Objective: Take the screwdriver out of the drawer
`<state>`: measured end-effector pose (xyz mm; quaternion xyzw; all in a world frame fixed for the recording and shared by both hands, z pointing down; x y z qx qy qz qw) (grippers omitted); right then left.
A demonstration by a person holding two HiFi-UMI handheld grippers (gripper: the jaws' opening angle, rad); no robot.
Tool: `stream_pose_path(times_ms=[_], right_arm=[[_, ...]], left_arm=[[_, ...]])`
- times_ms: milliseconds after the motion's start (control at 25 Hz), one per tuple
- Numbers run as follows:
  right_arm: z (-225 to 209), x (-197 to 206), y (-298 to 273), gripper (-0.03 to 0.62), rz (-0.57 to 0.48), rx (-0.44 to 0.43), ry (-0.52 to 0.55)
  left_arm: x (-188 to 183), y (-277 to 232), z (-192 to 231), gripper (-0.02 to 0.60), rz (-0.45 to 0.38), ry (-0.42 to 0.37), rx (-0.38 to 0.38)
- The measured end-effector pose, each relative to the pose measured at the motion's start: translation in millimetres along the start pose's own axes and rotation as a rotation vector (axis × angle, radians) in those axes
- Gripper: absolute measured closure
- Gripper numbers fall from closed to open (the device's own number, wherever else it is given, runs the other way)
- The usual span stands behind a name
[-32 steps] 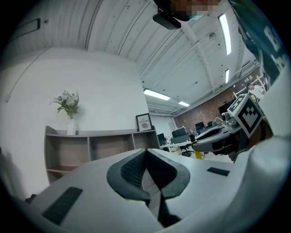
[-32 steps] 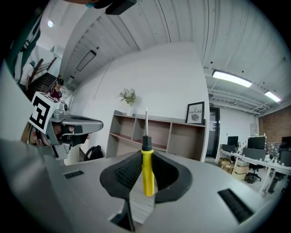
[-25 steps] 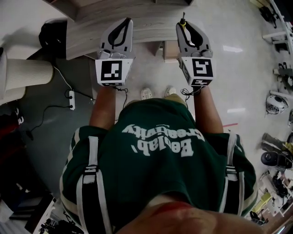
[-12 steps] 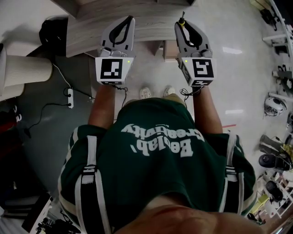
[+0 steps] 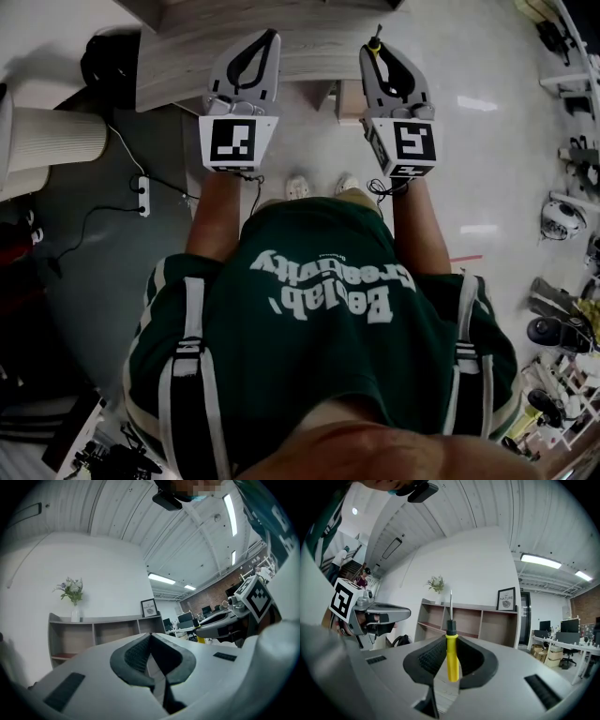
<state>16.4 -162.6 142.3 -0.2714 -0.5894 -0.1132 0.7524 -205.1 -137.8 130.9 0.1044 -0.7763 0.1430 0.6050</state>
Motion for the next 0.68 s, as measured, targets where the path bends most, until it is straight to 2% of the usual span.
stream_pose_path(times_ms=[680], right_arm=[[1.2, -0.8, -3.8, 0.512, -0.002, -0.019, 0.004]], left_arm=[[5.6, -5.6, -1.1, 0.565, 0.02, 0.001, 0.01]])
Point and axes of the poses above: the fingertips, and each gripper's own axes: y backward along the fingers, z to its left, x out of its underside, the point moved 10 cm from there along y, backward along the fingers, and after that the axes turned 14 degrees about z, right-handed, at the moved point
